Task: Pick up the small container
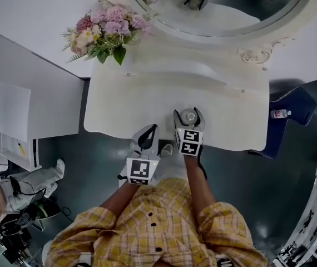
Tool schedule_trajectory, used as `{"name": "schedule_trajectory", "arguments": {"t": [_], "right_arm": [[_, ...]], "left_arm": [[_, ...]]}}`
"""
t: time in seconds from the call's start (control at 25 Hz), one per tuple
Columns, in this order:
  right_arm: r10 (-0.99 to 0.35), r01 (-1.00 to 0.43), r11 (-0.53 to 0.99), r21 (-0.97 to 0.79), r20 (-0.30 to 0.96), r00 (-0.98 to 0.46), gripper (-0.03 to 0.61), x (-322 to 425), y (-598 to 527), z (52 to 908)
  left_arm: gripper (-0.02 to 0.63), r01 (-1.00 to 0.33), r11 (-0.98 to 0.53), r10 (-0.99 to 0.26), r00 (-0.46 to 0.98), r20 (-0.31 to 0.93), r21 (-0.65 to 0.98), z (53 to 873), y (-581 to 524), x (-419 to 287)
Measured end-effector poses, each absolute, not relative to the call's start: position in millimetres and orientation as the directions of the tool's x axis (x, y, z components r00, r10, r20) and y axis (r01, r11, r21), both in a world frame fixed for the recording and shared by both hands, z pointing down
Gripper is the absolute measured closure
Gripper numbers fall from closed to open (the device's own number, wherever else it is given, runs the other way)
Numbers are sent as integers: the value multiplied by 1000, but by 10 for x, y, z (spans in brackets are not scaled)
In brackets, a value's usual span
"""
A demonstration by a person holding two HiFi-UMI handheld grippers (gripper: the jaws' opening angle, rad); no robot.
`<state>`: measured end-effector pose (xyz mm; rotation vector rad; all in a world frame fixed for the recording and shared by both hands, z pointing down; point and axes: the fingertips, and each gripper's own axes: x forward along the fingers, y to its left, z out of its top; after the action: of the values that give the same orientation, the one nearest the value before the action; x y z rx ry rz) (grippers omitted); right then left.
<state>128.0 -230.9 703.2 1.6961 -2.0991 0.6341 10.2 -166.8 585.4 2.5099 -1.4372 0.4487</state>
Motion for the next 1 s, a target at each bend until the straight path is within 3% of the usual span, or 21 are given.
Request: {"name": "schedule_trajectory", "arguments": {"t": [1.0], "right_arm": [[-858, -964, 246, -105, 440, -267, 239, 1246, -1982, 5862]], "left_arm": [[614, -839, -543, -802, 526, 282, 19, 5391, -1612, 107]]}}
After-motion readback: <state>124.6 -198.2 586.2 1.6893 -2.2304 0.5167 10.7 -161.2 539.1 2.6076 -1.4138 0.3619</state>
